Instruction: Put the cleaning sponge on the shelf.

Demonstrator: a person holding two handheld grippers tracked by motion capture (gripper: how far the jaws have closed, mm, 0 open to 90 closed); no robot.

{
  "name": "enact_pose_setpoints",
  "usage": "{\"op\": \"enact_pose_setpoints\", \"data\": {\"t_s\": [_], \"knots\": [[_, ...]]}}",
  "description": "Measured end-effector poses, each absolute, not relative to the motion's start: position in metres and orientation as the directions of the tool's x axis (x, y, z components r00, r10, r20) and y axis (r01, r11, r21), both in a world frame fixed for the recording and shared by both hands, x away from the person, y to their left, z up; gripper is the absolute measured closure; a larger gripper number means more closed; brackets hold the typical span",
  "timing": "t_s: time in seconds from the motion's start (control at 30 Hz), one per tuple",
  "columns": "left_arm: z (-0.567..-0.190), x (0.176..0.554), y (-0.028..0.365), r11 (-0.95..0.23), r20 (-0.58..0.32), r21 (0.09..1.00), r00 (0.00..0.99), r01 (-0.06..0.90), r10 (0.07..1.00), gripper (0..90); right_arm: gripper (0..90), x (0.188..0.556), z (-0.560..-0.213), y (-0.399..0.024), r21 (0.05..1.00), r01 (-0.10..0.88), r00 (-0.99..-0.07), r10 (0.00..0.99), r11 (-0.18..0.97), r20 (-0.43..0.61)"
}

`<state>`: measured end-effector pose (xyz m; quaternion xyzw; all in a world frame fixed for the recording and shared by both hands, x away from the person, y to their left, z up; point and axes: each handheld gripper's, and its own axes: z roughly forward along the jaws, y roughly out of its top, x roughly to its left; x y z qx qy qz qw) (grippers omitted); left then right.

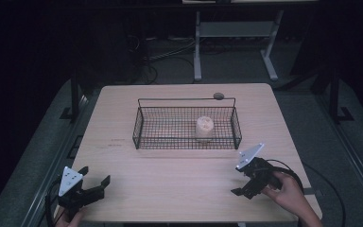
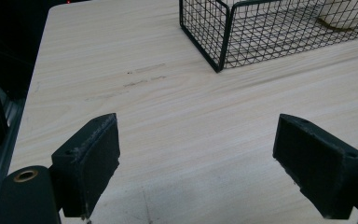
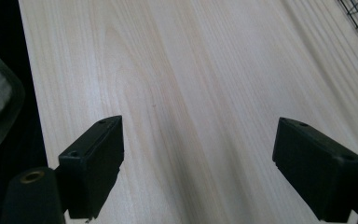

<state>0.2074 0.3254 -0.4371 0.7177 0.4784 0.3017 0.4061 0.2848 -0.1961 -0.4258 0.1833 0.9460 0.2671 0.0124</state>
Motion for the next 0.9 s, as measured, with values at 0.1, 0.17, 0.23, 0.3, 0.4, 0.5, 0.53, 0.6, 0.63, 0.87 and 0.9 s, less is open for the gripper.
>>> {"op": "enact_pose_setpoints", "data": {"t_s": [0.1,0.17,0.23,0.3,0.4,0.5,0.53,0.6,0.63,0.87,0.9], "knots": [[-0.437,0.208,0.325,-0.216,0.047,0.872,0.364,0.440,0.930,13.8,15.9,0.283,-0.430,-0.201,0.514,0.351,-0.928,0.364,0.783,0.079],[-0.438,0.208,0.325,-0.215,0.046,0.871,0.362,0.441,0.931,13.8,16.0,0.280,-0.432,-0.204,0.516,0.364,-0.923,0.376,0.776,0.086],[-0.438,0.208,0.326,-0.217,0.048,0.869,0.360,0.445,0.932,13.8,15.9,0.276,-0.433,-0.207,0.520,0.365,-0.921,0.382,0.772,0.078],[-0.438,0.208,0.326,-0.218,0.049,0.869,0.362,0.443,0.931,13.8,16.0,0.273,-0.434,-0.209,0.521,0.369,-0.919,0.385,0.769,0.082],[-0.438,0.208,0.326,-0.219,0.051,0.868,0.359,0.445,0.932,13.8,16.0,0.268,-0.436,-0.215,0.528,0.381,-0.912,0.402,0.759,0.081],[-0.438,0.208,0.326,-0.220,0.050,0.869,0.363,0.443,0.930,13.8,16.0,0.263,-0.436,-0.221,0.540,0.396,-0.904,0.419,0.742,0.087],[-0.438,0.209,0.326,-0.223,0.053,0.868,0.365,0.443,0.930,13.8,16.0,0.262,-0.438,-0.223,0.540,0.404,-0.901,0.424,0.738,0.093],[-0.439,0.209,0.325,-0.223,0.053,0.867,0.362,0.446,0.931,13.8,15.9,0.259,-0.440,-0.226,0.530,0.416,-0.895,0.437,0.739,0.092],[-0.439,0.209,0.325,-0.225,0.053,0.865,0.365,0.449,0.930,13.8,15.9,0.259,-0.440,-0.226,0.530,0.416,-0.895,0.437,0.739,0.092],[-0.440,0.210,0.322,-0.230,0.053,0.866,0.375,0.445,0.925,13.8,15.9,0.247,-0.442,-0.236,0.539,0.437,-0.877,0.474,0.720,0.078],[-0.440,0.210,0.322,-0.232,0.053,0.864,0.377,0.446,0.925,13.8,15.9,0.246,-0.442,-0.237,0.544,0.438,-0.875,0.479,0.716,0.075]]}}
